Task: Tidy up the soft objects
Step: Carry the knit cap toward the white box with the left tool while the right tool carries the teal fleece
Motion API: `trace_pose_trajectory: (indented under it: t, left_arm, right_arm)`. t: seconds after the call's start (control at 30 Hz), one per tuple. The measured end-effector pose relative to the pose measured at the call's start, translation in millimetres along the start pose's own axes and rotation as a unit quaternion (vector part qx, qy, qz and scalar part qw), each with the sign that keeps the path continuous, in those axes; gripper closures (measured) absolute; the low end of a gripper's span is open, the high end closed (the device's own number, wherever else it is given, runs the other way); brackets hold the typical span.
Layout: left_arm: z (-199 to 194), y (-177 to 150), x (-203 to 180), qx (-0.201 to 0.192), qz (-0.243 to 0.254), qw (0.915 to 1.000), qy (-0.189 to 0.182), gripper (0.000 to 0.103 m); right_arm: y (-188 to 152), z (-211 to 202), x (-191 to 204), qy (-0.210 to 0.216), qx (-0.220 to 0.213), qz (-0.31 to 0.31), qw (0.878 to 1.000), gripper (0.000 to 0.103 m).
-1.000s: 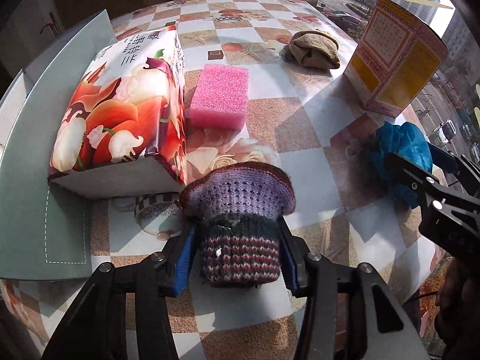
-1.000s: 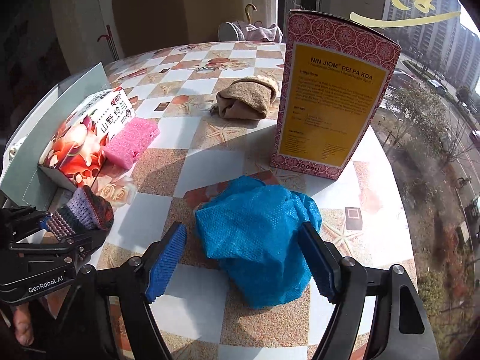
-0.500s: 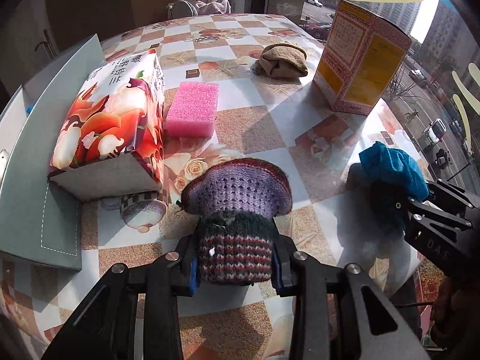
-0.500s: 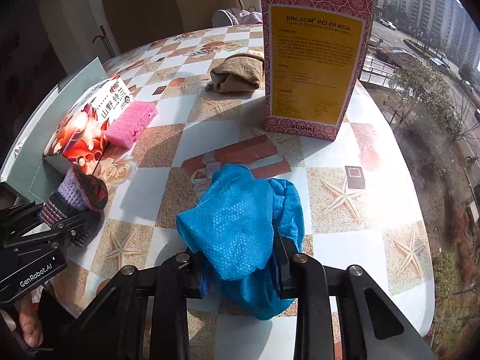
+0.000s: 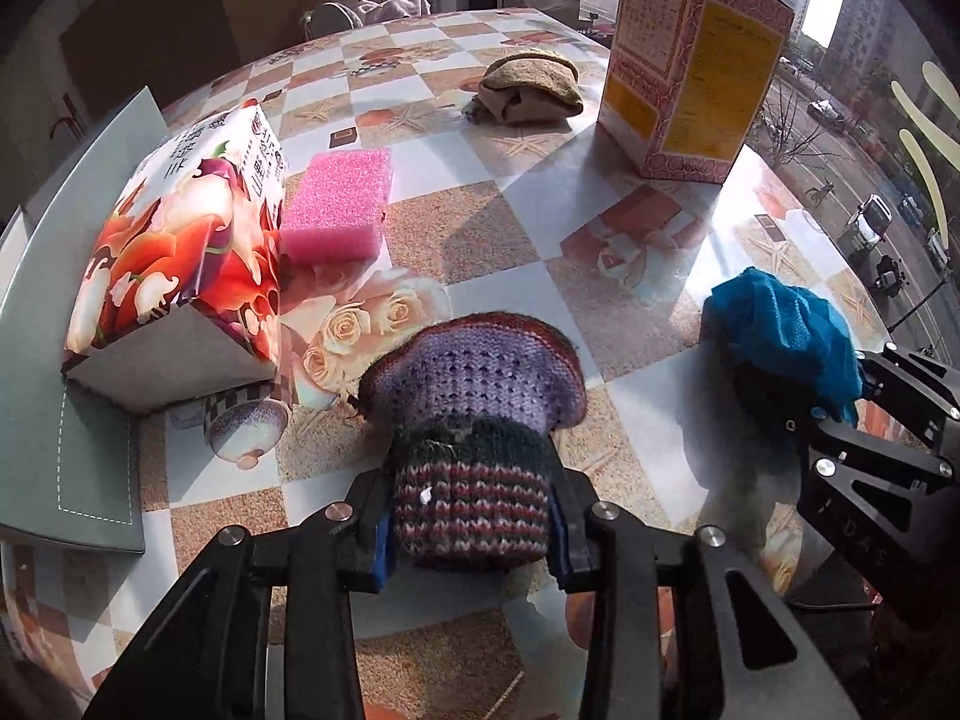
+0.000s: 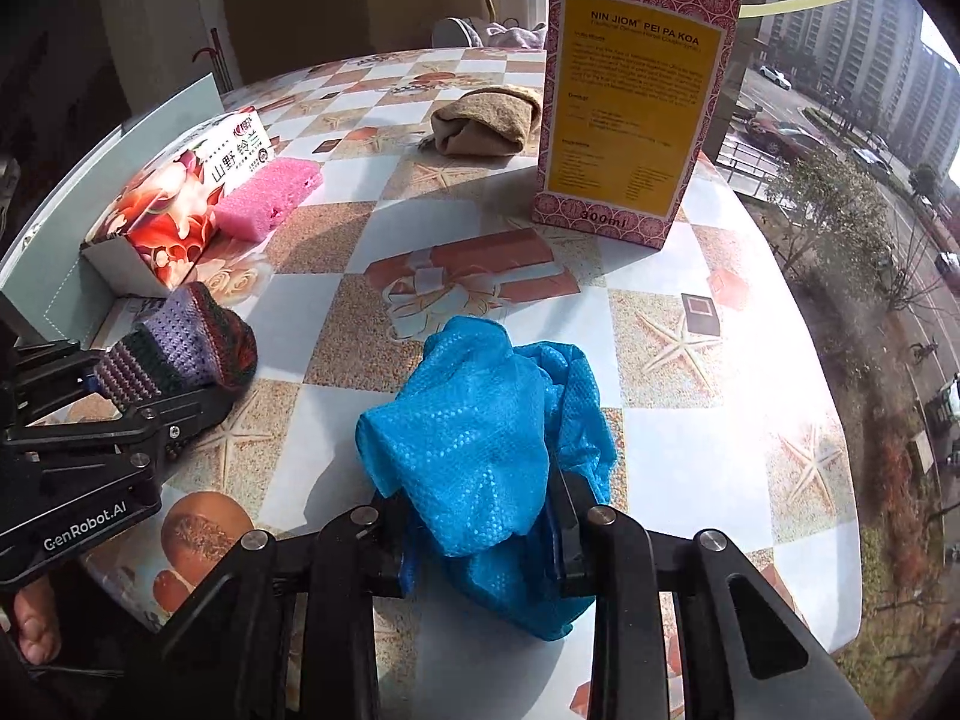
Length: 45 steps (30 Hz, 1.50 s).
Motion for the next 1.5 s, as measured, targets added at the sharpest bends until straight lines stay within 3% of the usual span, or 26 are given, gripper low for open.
trace_pose_trajectory:
  t: [0.17,0.3,0.43,0.67,0.8,0.9,1.13,1.33,1.5]
  left_arm:
    - [0,2,-10,0.003,0.023,0.9997,0.002,0.062]
    - [-1,9,-24,0.015,0.041,0.9988,-0.022,0.063]
    - [-14,26,-47,-0.004,0.082,0.996,-0.036,0.063]
    - [-76,111,-78,-0.103,0.107,0.9865,-0.068,0.063]
    - [-91,176,-81,-0.114,0.073,0.987,-0.087,0.063]
    - [-89,210,-74,-0.109,0.057,0.9903,-0.065,0.063]
    - [-76,227,-18,-0.066,0.001,0.9973,-0.032,0.063]
    - [-67,206,36,-0.048,-0.044,0.9979,0.002,0.063]
    - [-63,172,81,-0.038,-0.092,0.9948,0.019,0.063]
  right_arm:
    - [-1,-2,-4,0.009,0.001,0.014,1.0,0.071]
    - [4,-8,-15,0.007,-0.003,0.029,1.0,0.071]
    - [15,-18,-43,0.002,-0.014,0.067,0.998,0.071]
    - [66,-52,-107,-0.045,-0.088,0.141,0.985,0.071]
    - [110,-66,-134,-0.052,-0.131,0.177,0.974,0.071]
    - [144,-71,-143,-0.045,-0.147,0.189,0.97,0.071]
    - [201,-67,-116,0.009,-0.131,0.143,0.981,0.071]
    - [222,-70,-55,0.044,-0.137,0.074,0.987,0.071]
    - [218,-58,6,0.069,-0.127,0.016,0.989,0.071]
Point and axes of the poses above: each gripper's, at about its wrist camera, not at the fingertips, and z roughly the way its jaws point, x to its left, y to its top, the point moved 2 cm from there along z, roughly the way its jaws point, and after that the axes turned 4 degrees about -y, right-handed, at the moved point
